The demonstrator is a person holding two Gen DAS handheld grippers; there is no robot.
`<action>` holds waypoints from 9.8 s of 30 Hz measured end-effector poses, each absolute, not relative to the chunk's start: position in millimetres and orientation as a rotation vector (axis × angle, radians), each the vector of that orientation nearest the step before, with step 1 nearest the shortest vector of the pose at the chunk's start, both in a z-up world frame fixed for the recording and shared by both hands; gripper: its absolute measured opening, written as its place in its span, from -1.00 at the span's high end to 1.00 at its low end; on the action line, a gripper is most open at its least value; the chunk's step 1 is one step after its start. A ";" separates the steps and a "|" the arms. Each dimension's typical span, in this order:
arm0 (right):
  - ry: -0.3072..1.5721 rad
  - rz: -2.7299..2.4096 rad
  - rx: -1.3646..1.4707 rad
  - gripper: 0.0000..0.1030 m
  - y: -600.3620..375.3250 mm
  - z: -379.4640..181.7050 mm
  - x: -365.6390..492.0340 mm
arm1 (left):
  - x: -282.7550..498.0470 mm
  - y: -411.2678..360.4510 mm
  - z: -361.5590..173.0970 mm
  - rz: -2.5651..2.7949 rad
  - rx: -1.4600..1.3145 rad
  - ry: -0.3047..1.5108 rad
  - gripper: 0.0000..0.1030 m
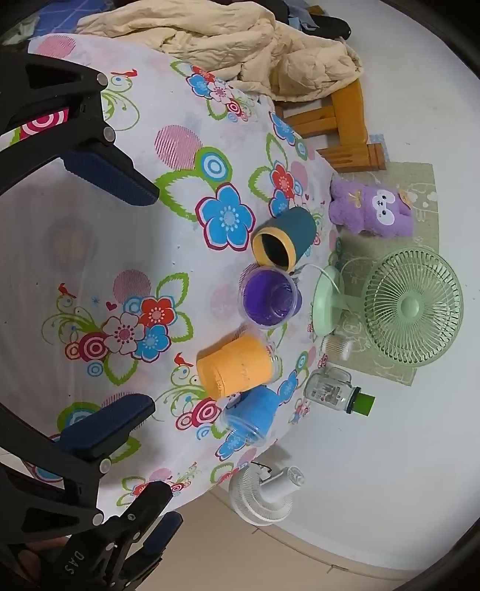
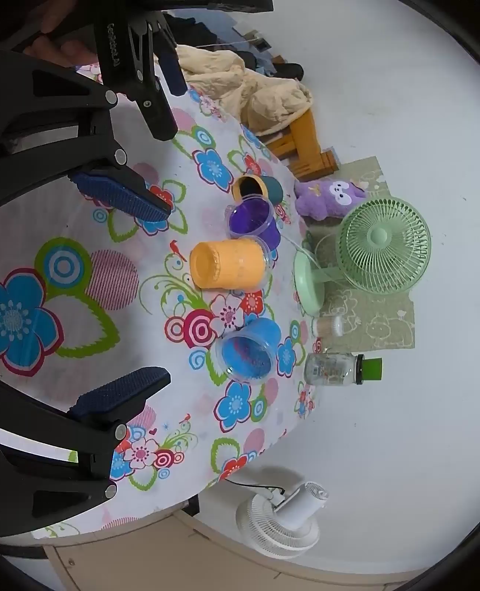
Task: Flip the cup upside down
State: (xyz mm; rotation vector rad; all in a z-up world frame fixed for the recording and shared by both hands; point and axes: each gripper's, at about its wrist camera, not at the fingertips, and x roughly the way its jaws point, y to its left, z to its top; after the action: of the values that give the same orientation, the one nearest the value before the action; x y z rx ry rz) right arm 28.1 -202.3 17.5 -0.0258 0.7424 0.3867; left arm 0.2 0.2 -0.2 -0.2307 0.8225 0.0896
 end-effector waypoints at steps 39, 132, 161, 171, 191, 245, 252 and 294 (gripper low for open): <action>0.764 0.373 -0.050 -0.62 -197.6 14.7 25.6 | -5.4 4.4 -7.5 0.096 -0.243 0.819 -1.00; 0.995 0.374 0.030 -0.11 -142.2 -34.9 39.9 | -18.3 20.4 -53.2 0.115 -0.297 0.976 -0.99; 1.040 0.369 -0.013 -0.24 -143.7 -45.7 36.7 | -30.2 15.1 -55.3 0.125 -0.298 0.980 -0.99; 1.017 0.365 -0.005 -0.24 -150.7 -35.8 36.1 | -29.7 14.8 -49.3 0.122 -0.300 0.970 -0.99; 0.992 0.382 0.002 -0.25 -155.0 -22.8 34.4 | -25.8 10.8 -41.0 0.115 -0.289 0.959 -0.99; 0.957 0.337 0.131 -0.25 -260.8 -8.1 43.6 | 31.7 -54.8 -66.6 0.105 -0.254 1.040 -0.92; 0.962 0.343 0.133 -0.25 -259.6 -9.7 42.5 | 32.9 -51.8 -70.9 0.073 -0.275 1.061 -0.51; 0.953 0.374 0.163 -0.25 -255.5 -7.0 36.4 | 25.0 -48.0 -32.3 0.044 -0.114 1.101 -0.09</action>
State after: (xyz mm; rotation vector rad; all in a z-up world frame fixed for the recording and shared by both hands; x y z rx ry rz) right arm 36.4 -255.5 -7.0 0.1629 0.9529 0.3736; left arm 25.0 -48.0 -32.3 -0.1145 1.1010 0.0445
